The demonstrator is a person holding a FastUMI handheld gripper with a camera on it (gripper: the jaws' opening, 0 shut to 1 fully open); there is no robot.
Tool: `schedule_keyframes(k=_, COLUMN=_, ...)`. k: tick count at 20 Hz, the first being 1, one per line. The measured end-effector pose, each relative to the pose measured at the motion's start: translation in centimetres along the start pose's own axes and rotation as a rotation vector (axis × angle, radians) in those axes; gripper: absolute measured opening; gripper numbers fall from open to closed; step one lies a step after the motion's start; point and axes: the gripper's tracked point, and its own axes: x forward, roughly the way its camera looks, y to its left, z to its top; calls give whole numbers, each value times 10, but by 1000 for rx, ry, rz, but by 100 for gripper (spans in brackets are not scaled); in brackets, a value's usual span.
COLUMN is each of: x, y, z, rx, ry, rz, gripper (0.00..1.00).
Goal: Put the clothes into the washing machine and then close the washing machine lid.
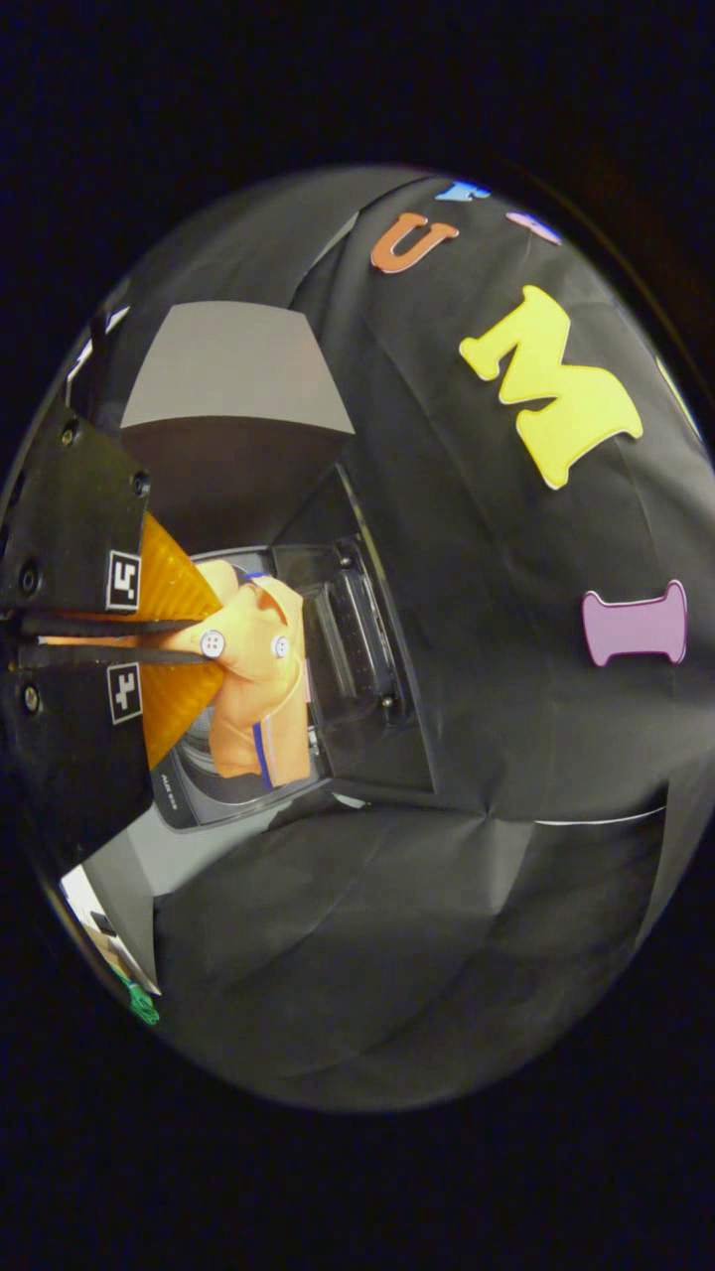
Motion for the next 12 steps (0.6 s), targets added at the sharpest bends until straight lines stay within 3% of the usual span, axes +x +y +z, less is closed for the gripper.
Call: schedule_keyframes(k=12, x=82, y=-4, z=-3, rx=-13, ry=62, rz=2, gripper=7)
